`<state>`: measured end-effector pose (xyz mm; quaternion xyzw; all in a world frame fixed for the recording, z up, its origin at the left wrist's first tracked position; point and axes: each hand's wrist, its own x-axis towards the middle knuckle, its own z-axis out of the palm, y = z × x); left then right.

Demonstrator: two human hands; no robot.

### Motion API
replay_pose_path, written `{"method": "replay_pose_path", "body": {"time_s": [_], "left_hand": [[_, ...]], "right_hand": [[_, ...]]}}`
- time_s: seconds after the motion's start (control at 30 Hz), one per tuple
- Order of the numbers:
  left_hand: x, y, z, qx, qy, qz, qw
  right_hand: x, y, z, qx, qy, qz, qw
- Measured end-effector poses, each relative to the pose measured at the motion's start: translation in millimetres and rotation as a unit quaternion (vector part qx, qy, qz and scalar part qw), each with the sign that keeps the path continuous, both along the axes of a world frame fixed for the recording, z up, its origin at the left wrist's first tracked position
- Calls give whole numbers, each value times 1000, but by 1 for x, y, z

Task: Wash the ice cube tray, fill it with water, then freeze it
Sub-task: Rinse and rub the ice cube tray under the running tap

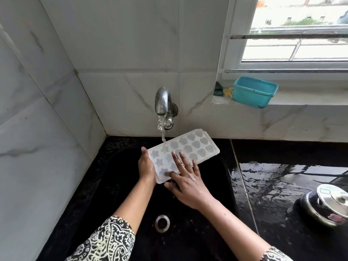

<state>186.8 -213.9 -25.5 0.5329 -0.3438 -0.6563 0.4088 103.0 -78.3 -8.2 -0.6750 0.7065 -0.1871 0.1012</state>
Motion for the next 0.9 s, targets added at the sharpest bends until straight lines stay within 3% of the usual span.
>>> {"method": "replay_pose_path", "body": {"time_s": [0.2, 0.37, 0.43, 0.53, 0.63, 0.73, 0.9], "left_hand": [[-6, -4, 2, -30, -19, 18, 999], [-10, 3, 12, -14, 9, 13, 1000], [-11, 3, 10, -17, 11, 9, 1000], [-9, -2, 10, -11, 28, 16, 999], [-9, -1, 4, 2, 25, 23, 999], [-11, -1, 7, 18, 49, 14, 999], [-9, -6, 12, -2, 58, 31, 998]], "right_hand": [[8, -17, 3, 27, 16, -12, 999], [3, -25, -6, -79, 107, -19, 991], [11, -25, -8, -79, 85, -13, 993], [3, -22, -3, 8, -29, -11, 999], [-12, -22, -2, -10, 36, 6, 999], [-4, -25, -8, -89, 101, -6, 991], [12, -24, -5, -21, -35, -29, 999]]}}
